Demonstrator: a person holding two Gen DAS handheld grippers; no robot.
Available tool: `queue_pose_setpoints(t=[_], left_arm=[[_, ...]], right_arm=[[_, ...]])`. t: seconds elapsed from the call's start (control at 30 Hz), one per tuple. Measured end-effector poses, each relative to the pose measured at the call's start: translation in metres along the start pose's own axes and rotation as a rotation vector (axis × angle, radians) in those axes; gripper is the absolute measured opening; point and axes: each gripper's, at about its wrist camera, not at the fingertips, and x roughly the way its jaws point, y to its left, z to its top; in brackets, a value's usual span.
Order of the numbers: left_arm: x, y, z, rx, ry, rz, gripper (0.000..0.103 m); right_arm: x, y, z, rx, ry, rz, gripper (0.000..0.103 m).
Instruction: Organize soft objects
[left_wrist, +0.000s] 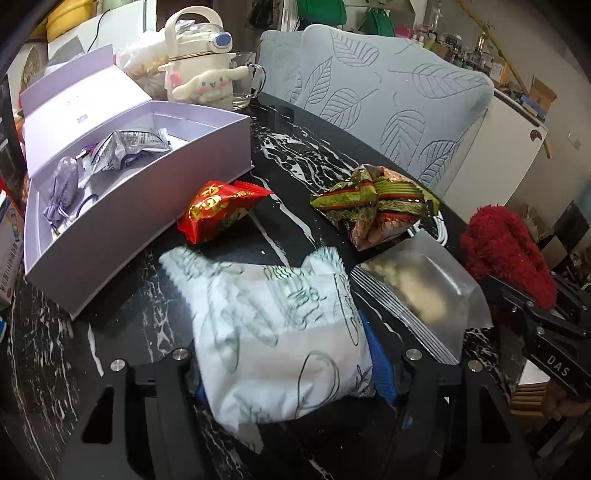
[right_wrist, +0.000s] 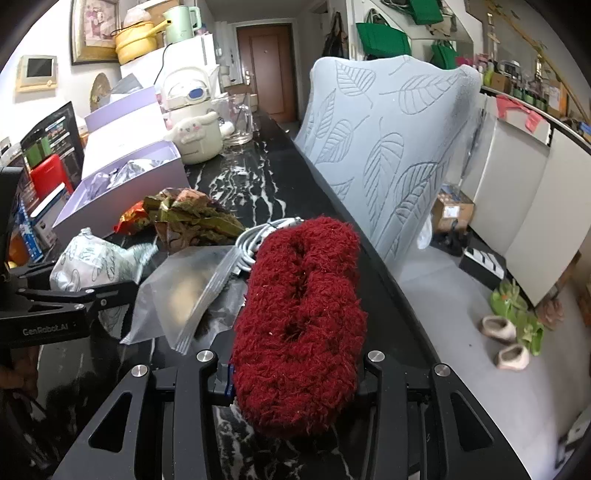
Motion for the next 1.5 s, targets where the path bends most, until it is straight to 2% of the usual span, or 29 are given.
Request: queue_pose_setpoints(t=[0.37,0.47,0.7,0.9,1.07,1.5], left_arm=[[-0.014,0.003,-0.007,-0.019,-0.023,-0.018,0.060],[-0.007,0.007,-0.009,-0.040,0.014,-0.024,0.061],[-0.002,0.001,-0.008,0.001,-0.034,0.002,0.061],[-0.006,0.006,-0.011,-0.033,-0.047,-0.025,0.060],[-0.012,0.004,-0.016,-0.045,-0.044,-0.084,0.059],[-0.049,0.007,-0.029,-0.050,-0.109,-0.051,0.059]], right_arm=[[-0.010,0.013,-0.003,-0.003,-0.008,0.041,0.040],[-0.011,0.016,-0.004,-0.005,-0.008,0.041,0.040],[-0.011,0.020,-0.005,-0.020,-0.004,0.041,0.040],[-0.017,0.021,-0.005,-0.023,-0.018,0.033,0.040],[-0.020,0.025,-0.007,-0.023,-0.020,0.055,0.040],[-0.035,0.048,-0.009,-0.071,-0.048,0.120,0.040]])
